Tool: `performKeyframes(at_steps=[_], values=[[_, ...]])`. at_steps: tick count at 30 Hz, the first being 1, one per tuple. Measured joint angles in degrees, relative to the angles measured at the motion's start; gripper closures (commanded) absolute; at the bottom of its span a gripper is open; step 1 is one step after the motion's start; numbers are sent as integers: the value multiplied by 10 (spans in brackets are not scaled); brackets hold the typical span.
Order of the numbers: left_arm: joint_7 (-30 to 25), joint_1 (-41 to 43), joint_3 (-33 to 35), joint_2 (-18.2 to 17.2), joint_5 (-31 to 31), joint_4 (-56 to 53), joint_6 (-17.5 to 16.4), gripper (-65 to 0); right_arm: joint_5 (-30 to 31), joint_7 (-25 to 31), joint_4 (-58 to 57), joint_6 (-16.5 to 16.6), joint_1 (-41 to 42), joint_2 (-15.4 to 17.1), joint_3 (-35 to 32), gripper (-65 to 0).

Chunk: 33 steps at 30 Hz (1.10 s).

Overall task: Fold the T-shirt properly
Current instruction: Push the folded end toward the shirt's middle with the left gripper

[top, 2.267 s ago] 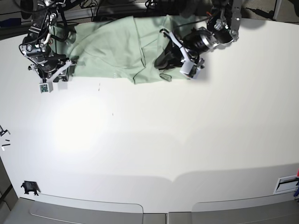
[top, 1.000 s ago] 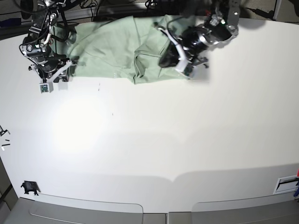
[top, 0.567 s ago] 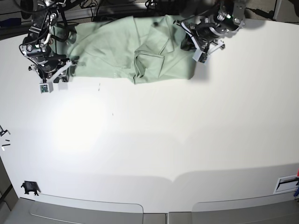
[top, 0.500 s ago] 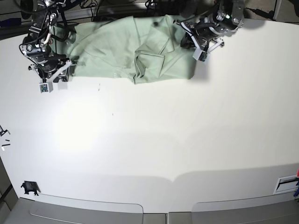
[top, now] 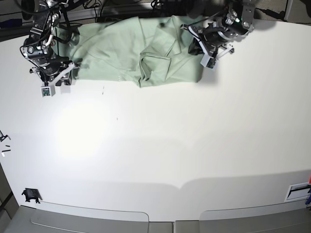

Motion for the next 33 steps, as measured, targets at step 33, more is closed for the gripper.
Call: performKeyframes(at_steps=[33], values=[[25,-16,233,-6,-2,67,-92,0,14,0,0,0,3,0,0,-210]])
